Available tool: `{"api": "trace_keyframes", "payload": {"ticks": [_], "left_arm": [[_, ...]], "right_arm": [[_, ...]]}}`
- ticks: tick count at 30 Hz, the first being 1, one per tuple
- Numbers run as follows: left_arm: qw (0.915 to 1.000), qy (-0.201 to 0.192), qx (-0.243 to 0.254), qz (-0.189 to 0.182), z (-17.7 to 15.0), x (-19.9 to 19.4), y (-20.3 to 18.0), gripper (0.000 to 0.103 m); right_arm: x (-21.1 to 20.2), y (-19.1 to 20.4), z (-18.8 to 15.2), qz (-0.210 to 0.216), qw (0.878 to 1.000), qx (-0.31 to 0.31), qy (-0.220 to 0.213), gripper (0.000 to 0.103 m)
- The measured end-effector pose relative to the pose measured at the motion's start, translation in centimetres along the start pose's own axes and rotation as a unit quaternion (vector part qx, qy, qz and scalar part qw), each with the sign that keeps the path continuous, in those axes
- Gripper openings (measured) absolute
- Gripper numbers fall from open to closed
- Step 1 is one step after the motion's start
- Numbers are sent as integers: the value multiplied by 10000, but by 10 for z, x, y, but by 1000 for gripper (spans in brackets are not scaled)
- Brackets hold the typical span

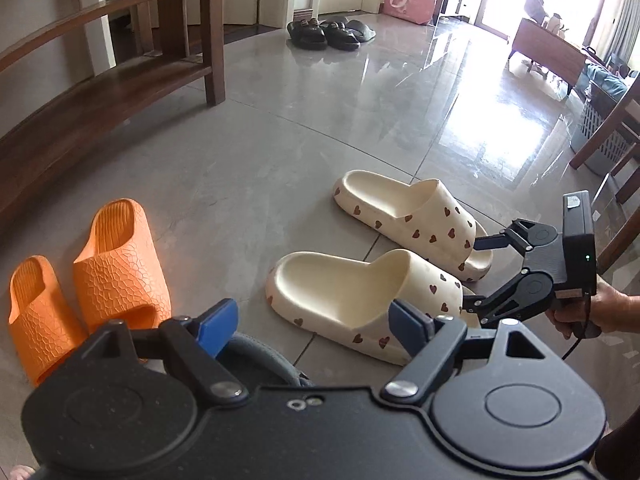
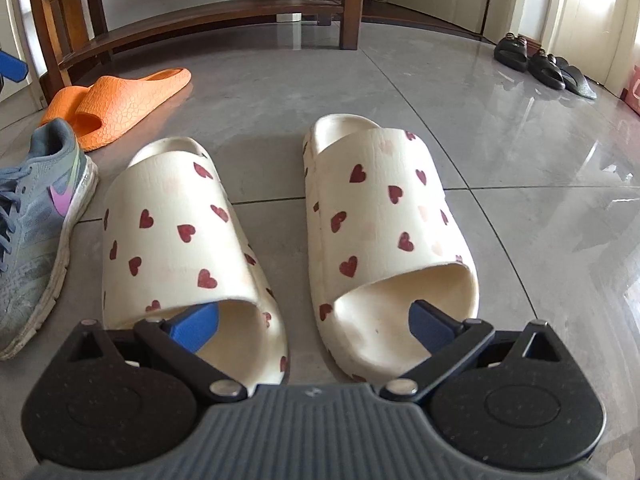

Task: Organize scattered shoes
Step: 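Move the right tool to the cream heart-print slides and lower over them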

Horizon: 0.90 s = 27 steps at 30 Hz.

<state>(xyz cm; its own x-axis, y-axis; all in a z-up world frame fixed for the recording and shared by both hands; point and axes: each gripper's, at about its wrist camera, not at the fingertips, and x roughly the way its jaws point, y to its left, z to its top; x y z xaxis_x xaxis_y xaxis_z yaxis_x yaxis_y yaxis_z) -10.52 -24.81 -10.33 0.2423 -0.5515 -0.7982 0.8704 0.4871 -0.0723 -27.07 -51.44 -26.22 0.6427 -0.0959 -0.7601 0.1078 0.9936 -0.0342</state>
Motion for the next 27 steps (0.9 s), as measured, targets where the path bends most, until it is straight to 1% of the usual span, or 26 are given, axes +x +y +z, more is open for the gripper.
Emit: {"api": "trace_keyframes", "payload": {"ticks": [3,4,5,7,9,10,11,12,13,15,17,20,22,27], "left_arm": [[10000,27,-2,27,-2,-1,-1,83],[10000,26,-4,36,-3,-1,0,83],[10000,25,-11,45,-3,-2,0,83],[10000,41,-33,45,-4,0,1,83],[10000,72,-49,31,-4,1,1,83],[9999,98,-51,13,-4,2,0,83],[9999,115,-54,-24,-4,2,0,83],[9999,92,-65,-60,-3,1,0,83],[9999,91,-90,-64,-3,2,1,83],[9998,121,-146,-49,-4,3,2,83],[9997,151,-203,-33,-5,5,3,83],[9994,197,-288,-10,-7,7,5,83],[9993,274,-255,-10,-10,10,1,83],[9993,369,-24,-102,-14,16,-13,83]], "right_arm": [[2,9,1,149,9996,-98,-198,95],[2,12,1,218,9994,-79,-248,81],[2,12,0,296,9992,-32,-260,72],[0,18,-1,306,9988,-57,-373,64],[0,22,-2,264,9987,-87,-418,65],[1,25,-2,211,9988,-105,-426,73],[3,27,-2,214,9989,-124,-398,92],[9,32,-1,164,9995,-167,-206,99],[11,33,-1,103,9997,-127,-182,101],[12,29,-2,119,9997,34,-212,103],[12,30,-3,87,9996,48,-254,103],[13,32,-1,20,9998,72,-203,103],[14,33,2,-3,9999,96,-137,103],[13,34,-2,-47,9997,119,-215,103]]}}
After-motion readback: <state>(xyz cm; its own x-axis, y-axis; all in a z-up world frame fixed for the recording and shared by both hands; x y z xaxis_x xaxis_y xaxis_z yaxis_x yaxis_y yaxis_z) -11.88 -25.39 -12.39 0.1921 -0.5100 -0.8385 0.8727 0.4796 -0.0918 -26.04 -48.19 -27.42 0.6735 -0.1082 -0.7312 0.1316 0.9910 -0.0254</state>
